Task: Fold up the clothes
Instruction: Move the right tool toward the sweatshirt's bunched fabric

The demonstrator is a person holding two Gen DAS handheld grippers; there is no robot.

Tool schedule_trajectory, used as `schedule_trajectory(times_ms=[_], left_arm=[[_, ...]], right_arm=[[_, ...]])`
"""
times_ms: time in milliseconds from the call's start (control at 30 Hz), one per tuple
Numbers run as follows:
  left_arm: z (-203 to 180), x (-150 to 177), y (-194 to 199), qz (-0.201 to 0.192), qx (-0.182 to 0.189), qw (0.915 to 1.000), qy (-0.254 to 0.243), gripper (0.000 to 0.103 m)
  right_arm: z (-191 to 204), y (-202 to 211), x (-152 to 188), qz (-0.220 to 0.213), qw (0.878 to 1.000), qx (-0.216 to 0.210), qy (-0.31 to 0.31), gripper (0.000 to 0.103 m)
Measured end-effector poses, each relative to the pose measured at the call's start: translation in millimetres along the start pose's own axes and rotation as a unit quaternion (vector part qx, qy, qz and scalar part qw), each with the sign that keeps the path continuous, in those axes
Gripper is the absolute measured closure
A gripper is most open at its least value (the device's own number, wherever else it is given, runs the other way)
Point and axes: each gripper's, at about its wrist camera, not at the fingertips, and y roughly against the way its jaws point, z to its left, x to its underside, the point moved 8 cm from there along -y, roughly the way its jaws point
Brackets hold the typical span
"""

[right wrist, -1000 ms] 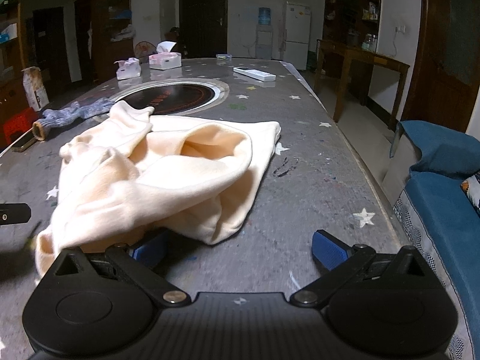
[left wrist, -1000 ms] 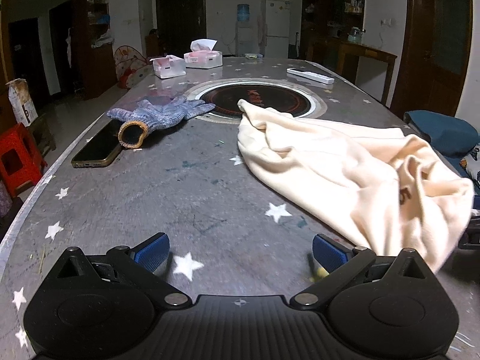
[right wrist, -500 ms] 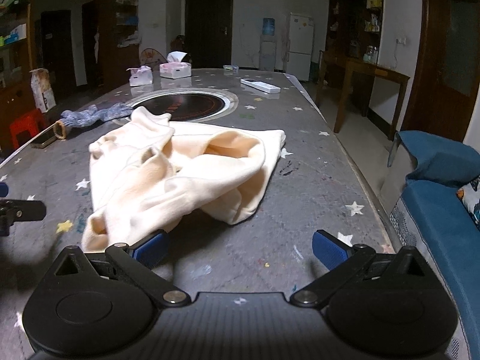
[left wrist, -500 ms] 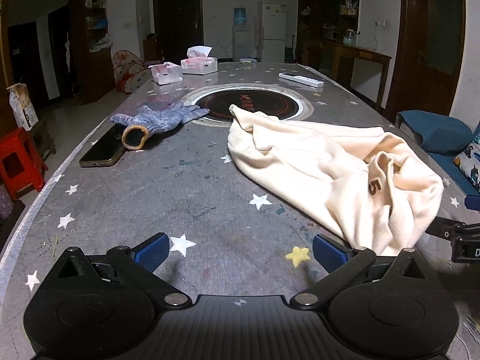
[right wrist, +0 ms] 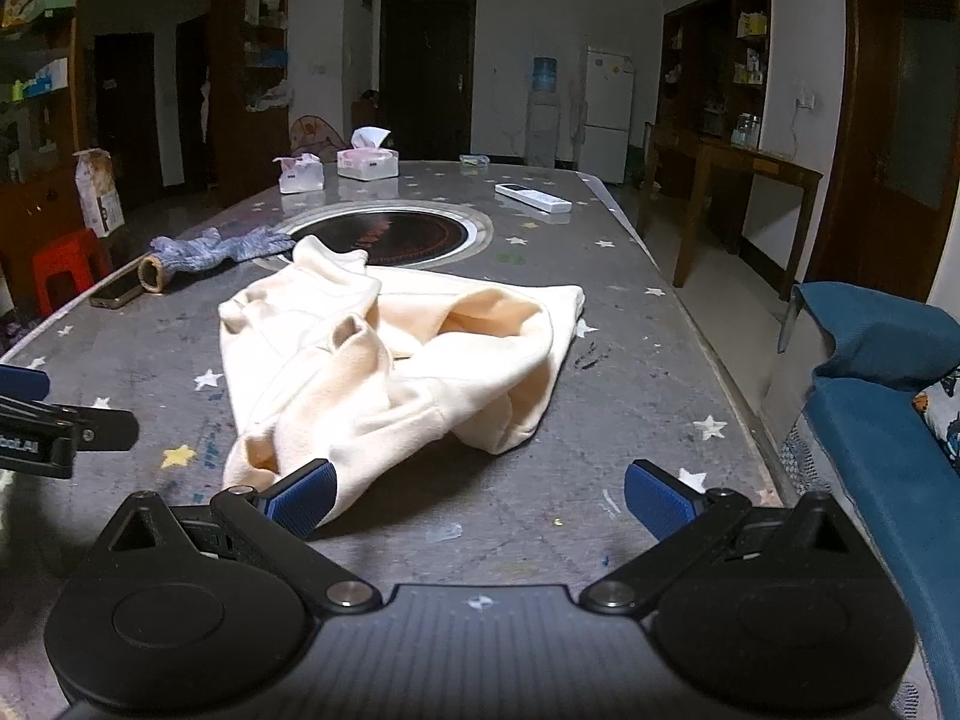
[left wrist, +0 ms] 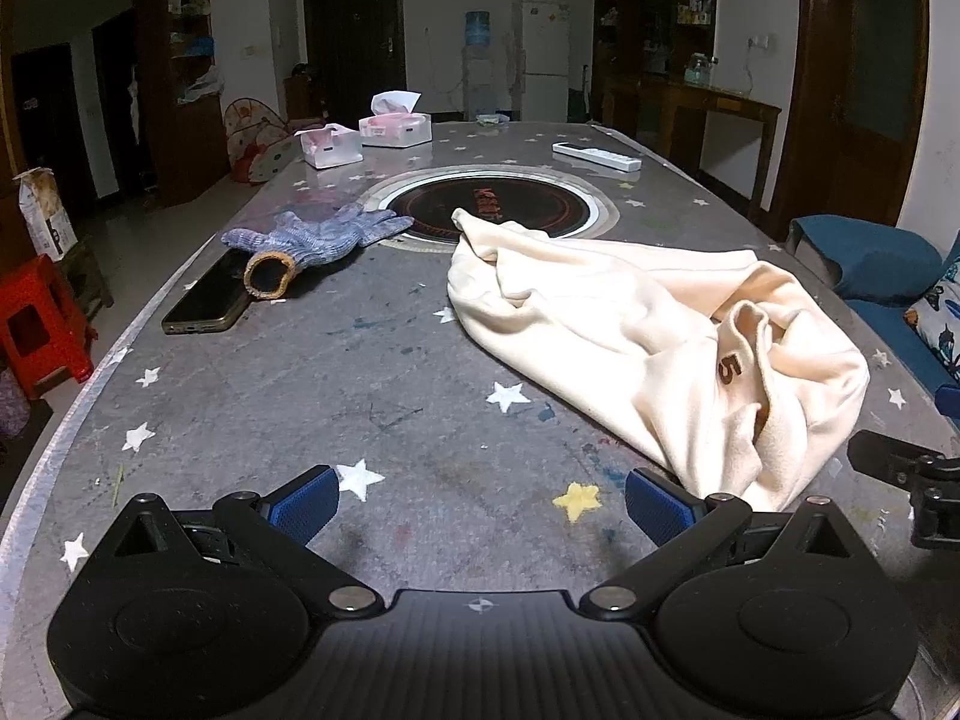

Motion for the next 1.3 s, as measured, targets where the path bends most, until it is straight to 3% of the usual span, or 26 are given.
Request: schedule_trajectory(times_ms=[500, 700, 1300], left_arm=[[-6.7, 6.0, 9.0, 0.007, -0.003, 1.0000, 0.001, 0.000], [-5.3, 6.7, 10.2, 0.010, -0.007, 0.9999, 0.007, 0.000], [-7.6, 4.6, 5.1, 0.019, -0.009, 0.9998, 0.006, 0.000]], right_arm=[[4.0, 14.9, 3.3, -0.001, 1.000, -0.015, -0.027, 0.000], [9.7, 18.6, 1.3, -0.005, 1.000, 0.003, -0.005, 0.000], [16.0, 13.7, -1.8, 0.001, 1.000, -0.011, -0.006, 0.000]])
